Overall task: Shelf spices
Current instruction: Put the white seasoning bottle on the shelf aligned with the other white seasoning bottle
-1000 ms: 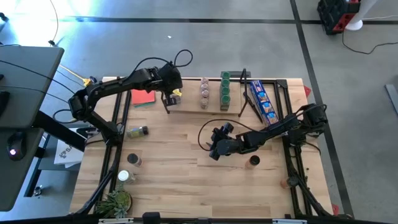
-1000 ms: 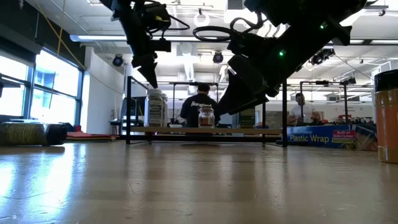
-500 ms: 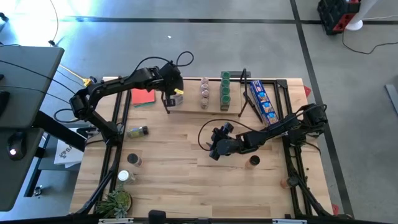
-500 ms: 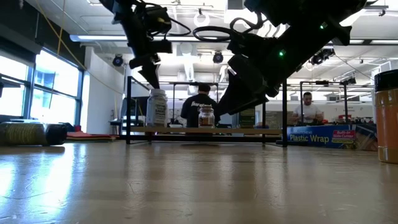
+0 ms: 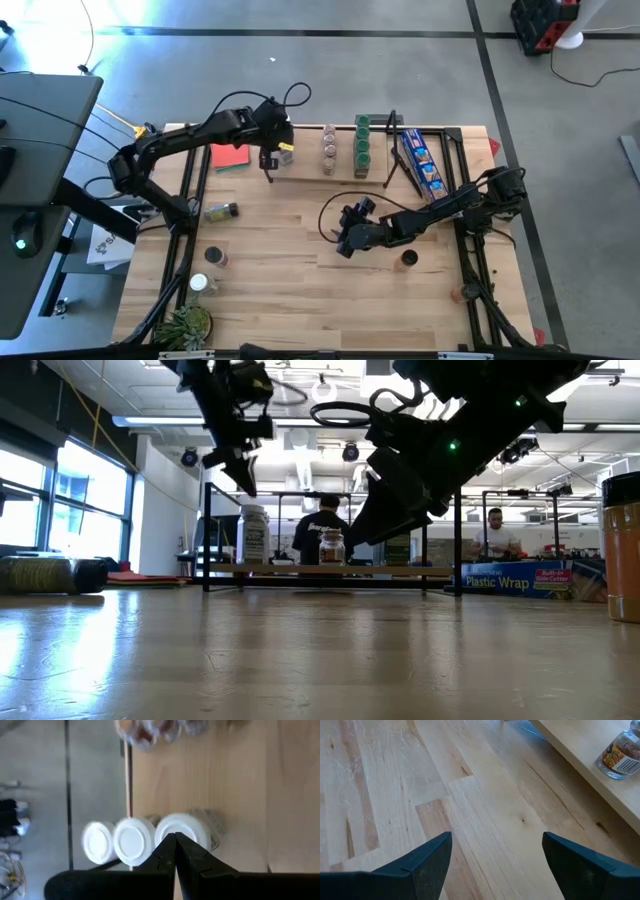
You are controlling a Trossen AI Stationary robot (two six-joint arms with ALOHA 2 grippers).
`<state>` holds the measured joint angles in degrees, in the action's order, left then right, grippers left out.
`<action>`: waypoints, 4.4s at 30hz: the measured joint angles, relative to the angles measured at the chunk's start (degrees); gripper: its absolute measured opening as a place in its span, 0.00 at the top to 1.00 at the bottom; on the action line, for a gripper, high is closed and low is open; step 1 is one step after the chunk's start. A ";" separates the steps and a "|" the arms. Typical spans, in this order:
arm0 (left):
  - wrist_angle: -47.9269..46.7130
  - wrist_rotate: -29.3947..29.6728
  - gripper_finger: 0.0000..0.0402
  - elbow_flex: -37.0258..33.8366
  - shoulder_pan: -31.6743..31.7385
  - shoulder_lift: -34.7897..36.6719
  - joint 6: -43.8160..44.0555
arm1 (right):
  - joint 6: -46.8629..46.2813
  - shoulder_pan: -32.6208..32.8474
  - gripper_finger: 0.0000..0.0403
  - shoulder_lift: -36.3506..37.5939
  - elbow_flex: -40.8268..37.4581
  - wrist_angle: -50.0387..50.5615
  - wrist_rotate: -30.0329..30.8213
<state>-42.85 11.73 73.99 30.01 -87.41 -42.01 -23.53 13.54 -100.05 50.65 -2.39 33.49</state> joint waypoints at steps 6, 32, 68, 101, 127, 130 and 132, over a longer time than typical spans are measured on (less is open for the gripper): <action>-1.38 -3.26 1.00 0.15 -2.58 2.32 2.84 | 0.02 0.00 0.24 0.00 0.00 -0.02 0.00; -41.65 -14.10 1.00 -1.24 -60.25 21.02 99.05 | 21.68 -4.84 0.24 0.04 -0.02 -26.15 -9.04; -24.09 -22.58 0.23 -19.87 -80.86 11.19 135.43 | 22.37 -4.79 0.24 -0.02 -0.02 -25.96 -11.45; -41.64 -8.83 0.52 9.42 -43.56 4.83 80.08 | 17.30 1.88 0.24 6.82 0.00 -6.56 10.71; -30.61 1.89 0.47 16.44 -6.77 -15.18 24.58 | 11.52 1.46 0.24 9.20 0.00 -2.93 10.97; -30.63 4.20 0.37 16.44 -6.94 -14.96 23.22 | 11.50 1.46 0.24 9.20 0.00 -2.93 10.83; -30.67 5.39 0.33 16.48 -6.94 -14.75 22.79 | 11.41 1.46 0.24 9.20 0.00 -2.94 10.80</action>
<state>-73.51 17.12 90.48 23.07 -102.16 -19.22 -12.12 15.00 -90.85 50.65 -5.33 44.29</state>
